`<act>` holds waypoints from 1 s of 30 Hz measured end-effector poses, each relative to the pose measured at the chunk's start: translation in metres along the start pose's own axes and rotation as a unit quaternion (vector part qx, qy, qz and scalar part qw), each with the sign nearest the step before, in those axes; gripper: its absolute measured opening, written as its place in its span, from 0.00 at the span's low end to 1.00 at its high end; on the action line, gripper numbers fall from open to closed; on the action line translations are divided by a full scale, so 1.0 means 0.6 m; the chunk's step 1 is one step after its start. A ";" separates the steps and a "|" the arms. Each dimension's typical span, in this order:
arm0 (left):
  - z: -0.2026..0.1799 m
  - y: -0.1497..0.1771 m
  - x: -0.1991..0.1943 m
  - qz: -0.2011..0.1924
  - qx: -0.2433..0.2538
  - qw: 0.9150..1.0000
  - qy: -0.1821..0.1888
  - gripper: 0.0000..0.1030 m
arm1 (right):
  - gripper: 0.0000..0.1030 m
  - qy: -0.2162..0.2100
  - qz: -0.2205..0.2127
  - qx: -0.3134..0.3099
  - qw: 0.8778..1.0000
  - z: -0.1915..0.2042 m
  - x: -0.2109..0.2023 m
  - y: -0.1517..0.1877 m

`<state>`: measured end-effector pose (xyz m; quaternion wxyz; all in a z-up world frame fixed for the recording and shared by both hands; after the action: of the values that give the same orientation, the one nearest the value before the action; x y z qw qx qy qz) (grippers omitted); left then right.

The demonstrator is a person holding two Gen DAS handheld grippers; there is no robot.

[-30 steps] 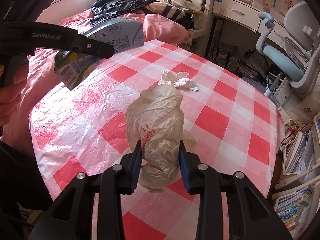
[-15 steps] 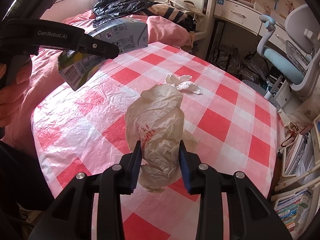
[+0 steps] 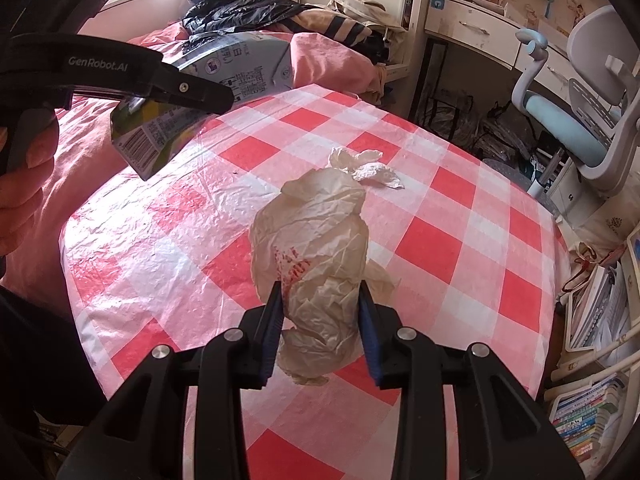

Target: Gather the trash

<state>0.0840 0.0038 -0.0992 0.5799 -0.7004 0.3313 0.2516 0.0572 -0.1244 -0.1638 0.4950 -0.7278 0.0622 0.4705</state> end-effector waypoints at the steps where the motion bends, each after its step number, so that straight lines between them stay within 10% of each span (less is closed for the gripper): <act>1: 0.000 0.000 0.000 0.000 0.000 1.000 0.000 0.32 | 0.34 0.000 0.000 0.000 1.000 -0.001 0.001 0.000; 30: -0.006 -0.007 0.004 0.003 0.003 1.000 0.000 0.32 | 0.34 -0.002 -0.001 -0.002 1.000 -0.003 0.009 -0.007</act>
<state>0.0884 0.0006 -0.0975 0.5810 -0.6979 0.3343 0.2522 0.0634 -0.1215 -0.1647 0.4943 -0.7278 0.0591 0.4716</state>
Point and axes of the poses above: each gripper's, at about its wrist camera, not at the fingertips, and x roughly the way its jaws point, z to its left, y to its underside, the point moved 9 cm from there along x, roughly the way its jaws point, and after that the axes turned 2 degrees about -z, right-handed, at the moved point
